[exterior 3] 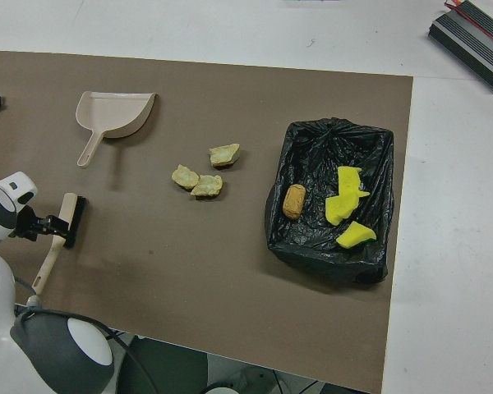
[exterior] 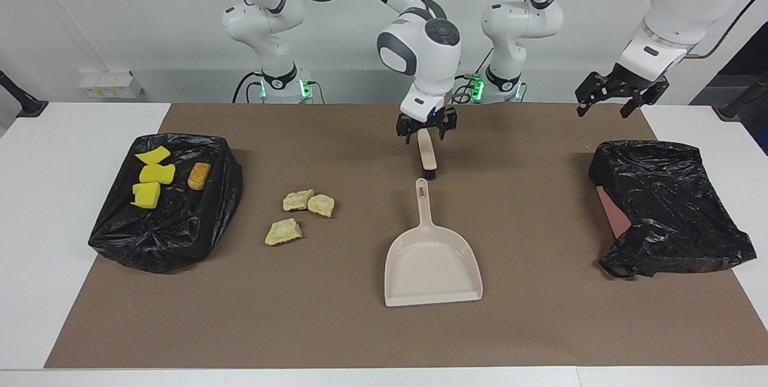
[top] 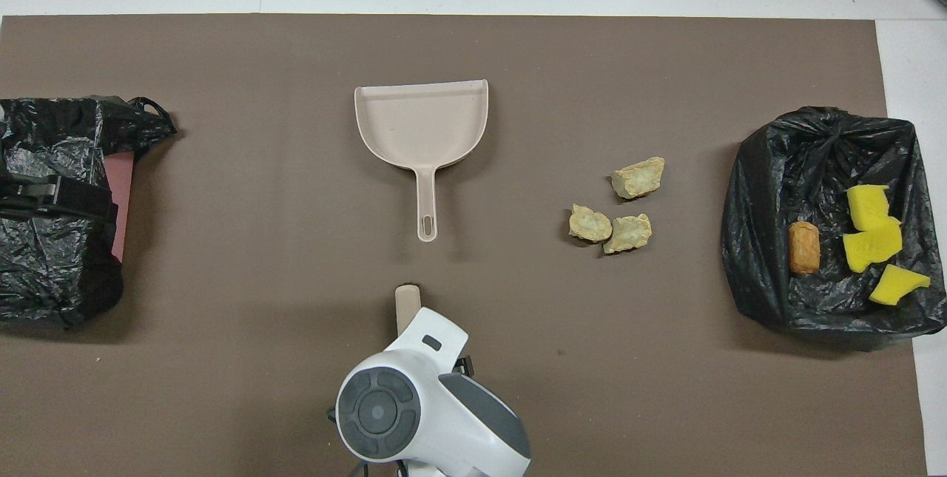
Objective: Sweep and dump trash in bin
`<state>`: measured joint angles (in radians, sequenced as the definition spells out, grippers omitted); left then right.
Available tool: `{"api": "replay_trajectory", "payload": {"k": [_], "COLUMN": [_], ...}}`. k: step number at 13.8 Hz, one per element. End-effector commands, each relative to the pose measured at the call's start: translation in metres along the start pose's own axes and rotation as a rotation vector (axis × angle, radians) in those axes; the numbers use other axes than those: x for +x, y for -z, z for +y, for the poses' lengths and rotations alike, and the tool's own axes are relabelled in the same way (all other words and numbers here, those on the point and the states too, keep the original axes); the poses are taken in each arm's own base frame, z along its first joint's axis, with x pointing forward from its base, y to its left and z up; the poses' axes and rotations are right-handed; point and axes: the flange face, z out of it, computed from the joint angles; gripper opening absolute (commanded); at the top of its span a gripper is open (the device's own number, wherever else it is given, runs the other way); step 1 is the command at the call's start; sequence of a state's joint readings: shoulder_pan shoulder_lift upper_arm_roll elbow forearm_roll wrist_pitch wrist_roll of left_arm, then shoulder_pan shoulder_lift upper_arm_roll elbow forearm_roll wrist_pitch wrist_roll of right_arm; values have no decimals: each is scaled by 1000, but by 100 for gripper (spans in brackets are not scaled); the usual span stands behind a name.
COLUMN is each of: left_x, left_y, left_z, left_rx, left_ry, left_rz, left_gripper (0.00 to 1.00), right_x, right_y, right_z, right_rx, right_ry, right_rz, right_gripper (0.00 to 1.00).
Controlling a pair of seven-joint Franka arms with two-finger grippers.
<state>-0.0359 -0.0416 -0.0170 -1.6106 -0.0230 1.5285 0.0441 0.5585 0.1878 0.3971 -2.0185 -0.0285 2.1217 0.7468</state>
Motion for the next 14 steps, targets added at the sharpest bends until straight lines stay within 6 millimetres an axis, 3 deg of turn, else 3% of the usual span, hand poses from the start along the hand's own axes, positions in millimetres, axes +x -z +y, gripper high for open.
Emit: {"api": "replay_trajectory", "payload": {"k": [1, 4, 6, 9, 11, 12, 13, 14], "left_x": [4, 16, 29, 38, 46, 51, 54, 56], "left_y": [-1, -13, -29, -35, -49, -55, -63, -68], "left_z": [2, 5, 26, 46, 66, 82, 88, 95], "left_rx": [7, 4, 1, -7, -9, -11, -12, -12], "left_ry": [-18, -28, -56, -84, -56, -40, -29, -34], "left_rz": [22, 29, 21, 69, 66, 74, 70, 71], "left_gripper": [100, 100, 100, 100, 100, 100, 100, 100], "right_x": [-22, -34, -47, -47, -47, -47, -47, -46], "right_y": [-15, -17, -24, -25, -25, -26, -25, -24], "right_z": [7, 5, -11, -11, -11, -11, -12, -13], "right_rx": [22, 39, 55, 56, 56, 55, 57, 59], "right_ry": [-14, -15, 1, 15, 18, 15, 7, 6], "right_rz": [-25, -47, -30, -30, -30, -31, -29, -29], "right_gripper": [100, 100, 100, 98, 59, 28, 6, 0]}}
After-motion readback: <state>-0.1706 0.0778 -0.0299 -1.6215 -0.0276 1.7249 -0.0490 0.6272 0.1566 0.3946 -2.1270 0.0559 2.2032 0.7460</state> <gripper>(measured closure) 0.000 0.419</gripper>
